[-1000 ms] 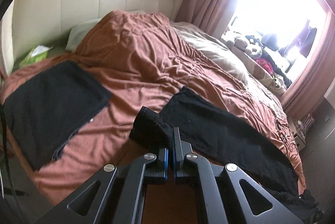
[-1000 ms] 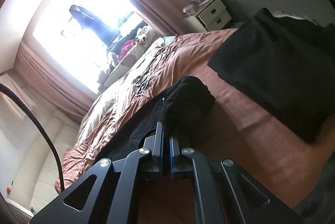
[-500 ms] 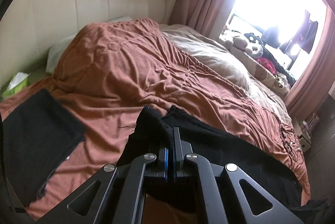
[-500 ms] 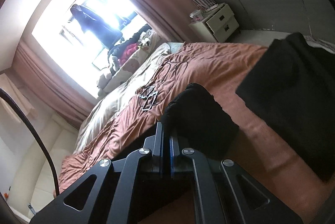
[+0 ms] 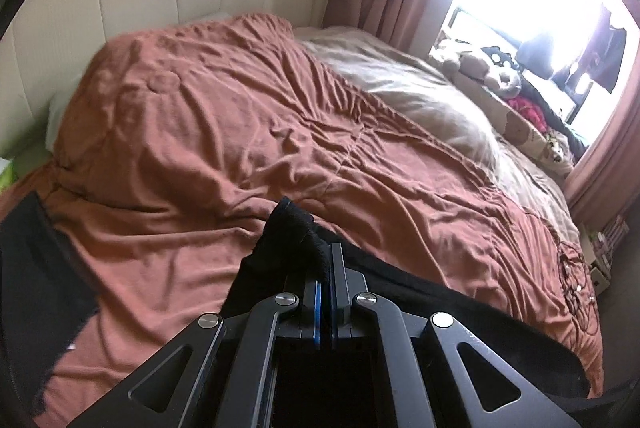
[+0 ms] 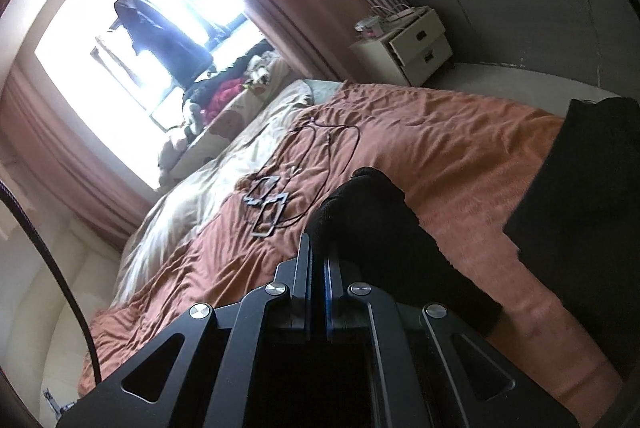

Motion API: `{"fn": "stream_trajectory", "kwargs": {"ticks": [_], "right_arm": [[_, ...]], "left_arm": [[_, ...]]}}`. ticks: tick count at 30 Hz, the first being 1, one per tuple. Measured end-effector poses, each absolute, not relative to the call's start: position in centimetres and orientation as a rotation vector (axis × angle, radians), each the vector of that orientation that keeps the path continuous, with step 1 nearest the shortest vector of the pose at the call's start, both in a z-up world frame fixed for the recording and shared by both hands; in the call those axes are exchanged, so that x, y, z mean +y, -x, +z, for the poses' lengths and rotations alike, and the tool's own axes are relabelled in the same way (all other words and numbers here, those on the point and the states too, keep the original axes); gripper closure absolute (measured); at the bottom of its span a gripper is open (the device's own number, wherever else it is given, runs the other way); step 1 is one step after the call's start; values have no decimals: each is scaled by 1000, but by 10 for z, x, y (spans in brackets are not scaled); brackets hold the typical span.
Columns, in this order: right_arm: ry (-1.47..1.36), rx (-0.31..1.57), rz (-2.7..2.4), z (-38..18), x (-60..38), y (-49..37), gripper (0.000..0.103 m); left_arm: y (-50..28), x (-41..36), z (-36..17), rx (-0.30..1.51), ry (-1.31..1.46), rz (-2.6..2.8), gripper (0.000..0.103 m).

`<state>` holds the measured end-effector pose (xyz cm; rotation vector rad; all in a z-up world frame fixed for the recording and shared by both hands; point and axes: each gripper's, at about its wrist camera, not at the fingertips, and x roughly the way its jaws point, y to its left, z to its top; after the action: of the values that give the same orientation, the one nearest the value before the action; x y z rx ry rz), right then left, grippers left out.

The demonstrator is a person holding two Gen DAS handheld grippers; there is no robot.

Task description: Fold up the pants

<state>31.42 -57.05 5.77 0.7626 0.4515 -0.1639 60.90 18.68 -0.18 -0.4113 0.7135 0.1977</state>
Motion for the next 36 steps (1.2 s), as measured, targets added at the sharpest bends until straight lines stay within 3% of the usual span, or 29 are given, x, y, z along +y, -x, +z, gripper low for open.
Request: {"fn": "stream_trajectory", "kwargs": {"ticks": [12,30,33,34,35,36], "right_arm": [[-669,538,-244,45,-536,-410,102],[-610,569,-321,30,-507,-501,102],[-617,620,-355,20,-510,-512,100],[-612,640,-355,18,-510,-515,95],[-602,651,-357,19,-510,-516,87],[-591,650,-355,21,-510,-514,79]], "left_arm": [[-692,180,-73,848,363,253,100],[-755,179,-119,939,312,285,99],[-763,173,-121,975,284,262,88],[-762,172,-120,976,285,240,71],[-761,172,-117,970,289,226,47],[-757,174,-113,956,298,212,38]]}}
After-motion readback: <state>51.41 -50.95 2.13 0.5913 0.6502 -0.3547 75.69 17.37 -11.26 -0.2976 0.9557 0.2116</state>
